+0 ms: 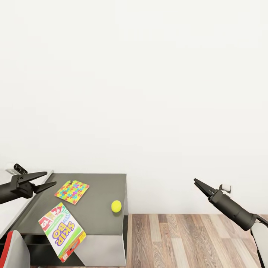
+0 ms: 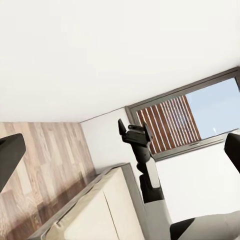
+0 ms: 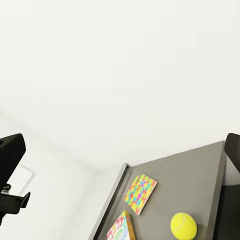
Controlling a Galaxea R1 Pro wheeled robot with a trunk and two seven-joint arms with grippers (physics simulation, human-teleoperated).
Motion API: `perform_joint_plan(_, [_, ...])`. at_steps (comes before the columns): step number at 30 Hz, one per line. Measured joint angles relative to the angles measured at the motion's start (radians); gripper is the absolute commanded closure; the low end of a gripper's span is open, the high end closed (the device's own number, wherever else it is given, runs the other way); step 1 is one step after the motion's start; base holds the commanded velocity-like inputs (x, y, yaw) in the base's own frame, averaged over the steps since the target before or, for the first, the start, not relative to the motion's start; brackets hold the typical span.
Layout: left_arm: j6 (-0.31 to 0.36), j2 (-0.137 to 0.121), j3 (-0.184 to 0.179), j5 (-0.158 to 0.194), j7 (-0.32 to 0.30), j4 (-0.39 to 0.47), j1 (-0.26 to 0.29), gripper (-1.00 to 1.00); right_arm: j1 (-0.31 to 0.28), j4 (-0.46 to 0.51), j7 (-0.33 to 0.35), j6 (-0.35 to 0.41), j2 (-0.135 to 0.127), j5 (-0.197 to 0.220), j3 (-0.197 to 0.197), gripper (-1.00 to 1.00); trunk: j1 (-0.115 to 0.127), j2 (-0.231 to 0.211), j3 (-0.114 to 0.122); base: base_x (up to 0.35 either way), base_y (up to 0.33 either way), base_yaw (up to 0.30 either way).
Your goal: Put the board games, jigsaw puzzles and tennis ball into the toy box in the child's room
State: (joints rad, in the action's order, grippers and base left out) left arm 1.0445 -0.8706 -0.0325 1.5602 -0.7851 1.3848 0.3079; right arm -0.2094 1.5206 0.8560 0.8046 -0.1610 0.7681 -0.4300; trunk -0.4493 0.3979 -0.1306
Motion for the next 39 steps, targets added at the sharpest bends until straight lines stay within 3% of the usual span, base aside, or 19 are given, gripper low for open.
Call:
perform_joint_plan(7, [0.000, 0.003, 0.000, -0.016, -0.004, 0.000, 0.000, -1.00, 0.000, 0.000, 0.000, 0.000, 0.000, 0.000, 0.001, -1.00, 0.000, 0.000, 0.012, 0.000, 0.000, 0.000])
perform_joint_plan(34, [0.000, 0.005, 0.002, -0.018, -0.004, 0.000, 0.000, -1.00, 0.000, -0.001, 0.000, -0.001, 0.000, 0.000, 0.000, -1.00, 0.000, 0.000, 0.056, 0.000, 0.000, 0.000])
perform_joint_plan(39, [0.000, 0.018, 0.002, -0.019, -0.003, 0.000, 0.000, -1.00, 0.000, 0.000, 0.003, 0.000, -0.001, 0.000, -0.001, -1.00, 0.000, 0.000, 0.058, 0.000, 0.000, 0.000])
